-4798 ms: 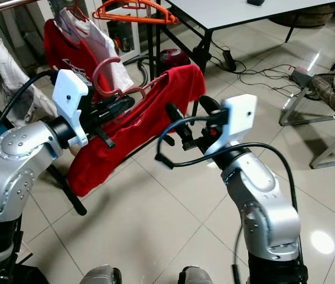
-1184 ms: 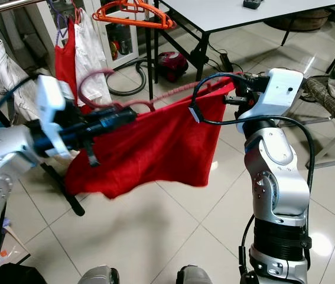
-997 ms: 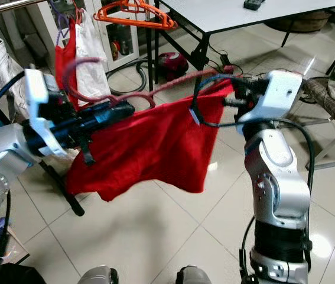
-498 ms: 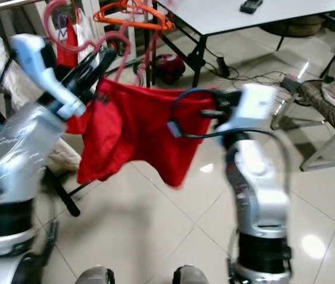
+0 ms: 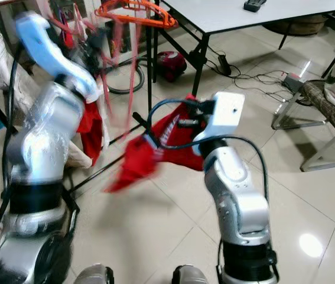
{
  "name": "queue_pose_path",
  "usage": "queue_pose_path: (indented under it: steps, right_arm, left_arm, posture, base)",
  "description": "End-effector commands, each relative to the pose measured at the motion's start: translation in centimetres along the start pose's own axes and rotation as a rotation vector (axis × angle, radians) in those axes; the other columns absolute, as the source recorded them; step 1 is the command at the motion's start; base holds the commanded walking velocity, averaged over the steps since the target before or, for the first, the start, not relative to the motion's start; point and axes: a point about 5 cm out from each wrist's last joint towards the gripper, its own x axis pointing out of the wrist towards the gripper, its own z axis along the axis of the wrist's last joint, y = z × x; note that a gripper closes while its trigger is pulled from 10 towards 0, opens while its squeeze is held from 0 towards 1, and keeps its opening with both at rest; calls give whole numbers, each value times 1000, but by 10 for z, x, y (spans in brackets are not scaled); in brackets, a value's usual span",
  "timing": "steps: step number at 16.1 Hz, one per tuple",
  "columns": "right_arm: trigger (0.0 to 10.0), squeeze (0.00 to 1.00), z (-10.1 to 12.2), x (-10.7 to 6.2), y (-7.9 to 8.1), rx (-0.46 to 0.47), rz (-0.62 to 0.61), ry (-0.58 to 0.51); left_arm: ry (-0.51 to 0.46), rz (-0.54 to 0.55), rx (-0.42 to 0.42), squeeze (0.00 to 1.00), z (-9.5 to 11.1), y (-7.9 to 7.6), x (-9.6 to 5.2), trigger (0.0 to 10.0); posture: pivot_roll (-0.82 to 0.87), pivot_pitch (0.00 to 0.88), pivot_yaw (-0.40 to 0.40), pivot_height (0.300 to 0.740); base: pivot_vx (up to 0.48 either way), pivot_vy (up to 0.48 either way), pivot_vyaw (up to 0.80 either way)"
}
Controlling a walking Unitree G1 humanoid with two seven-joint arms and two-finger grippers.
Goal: Hang hanger
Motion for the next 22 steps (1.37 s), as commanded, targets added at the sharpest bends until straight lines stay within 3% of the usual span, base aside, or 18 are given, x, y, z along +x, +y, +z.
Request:
queue_pose_path:
  steps: [1,3,4,5,7,8,9,10,11,12,13,16,18,20,21,22]
  right_arm:
    - [0,0,3,-2,3,-8,2,-6]
    - [0,0,-4,-5,-2,-38,-18,18]
    - [0,0,-6,-7,-7,-56,-44,25]
    - [0,0,-6,-12,-27,-104,-140,25]
    - [0,0,4,-21,-52,-141,-241,-18]
    - [0,0,6,-24,-57,-194,-262,-27]
    - [10000,0,6,-28,-63,-251,-280,-9]
    - [10000,0,4,-31,-68,-313,-321,10]
    - [10000,0,1,-33,-72,-362,-346,33]
    - [10000,0,-3,-33,-74,-475,-378,42]
    - [10000,0,-7,-32,-72,-520,-360,42]
    - [10000,0,-8,-29,-60,-430,-289,33]
    - [10000,0,-8,-28,-58,-441,-292,25]
    - [10000,0,-4,-30,-65,-426,-339,11]
    - [10000,0,-5,-31,-71,-400,-381,30]
    - [10000,0,-3,-33,-78,-352,-427,23]
  left_arm:
    - [-2,-40,-37,0,2,-5,1,10000]
    - [81,-56,52,0,-8,1,-5,10000]
    - [139,-46,176,0,-15,7,-9,10000]
    - [273,-70,484,0,-33,22,-25,10000]
    - [423,14,617,0,-54,58,-66,10000]
    - [456,42,635,0,-58,67,-78,10000]
    - [465,109,616,0,-60,78,-94,10000]
    - [472,172,650,0,-61,85,-105,10000]
    - [477,191,599,0,-64,87,-112,10000]
    - [474,239,575,0,-66,88,-118,10000]
    - [472,256,592,0,-69,88,-121,10000]
    - [465,233,564,0,-76,76,-119,10000]
    - [432,194,539,0,-77,63,-113,10000]
    - [377,141,505,0,-71,52,-107,10000]
    - [415,132,533,0,-73,51,-106,10000]
    - [393,89,536,0,-71,47,-104,10000]
  posture:
    - [-39,76,-15,740]
    - [-40,79,-14,740]
    - [-38,81,-12,740]
    - [-37,80,-8,740]
    - [-40,80,3,740]
    - [-40,79,3,740]
    - [-39,80,1,740]
    - [-38,80,0,740]
    - [-35,81,-5,740]
    - [-29,81,-13,740]
    - [-30,80,-15,740]
    - [-30,73,-13,740]
    - [-34,67,-7,740]
    - [-36,63,-4,740]
    - [-33,60,-2,740]
    - [-35,57,0,740]
  base:
    - [0,0,0]
    - [0,0,0]
    - [0,0,0]
    - [0,0,0]
    - [0,0,0]
    - [0,0,0]
    - [0,0,0]
    - [0,0,0]
    - [0,0,0]
    - [0,0,0]
    - [0,0,0]
    - [0,-439,0]
    - [0,-480,0]
    - [0,0,0]
    - [0,0,0]
    - [0,0,0]
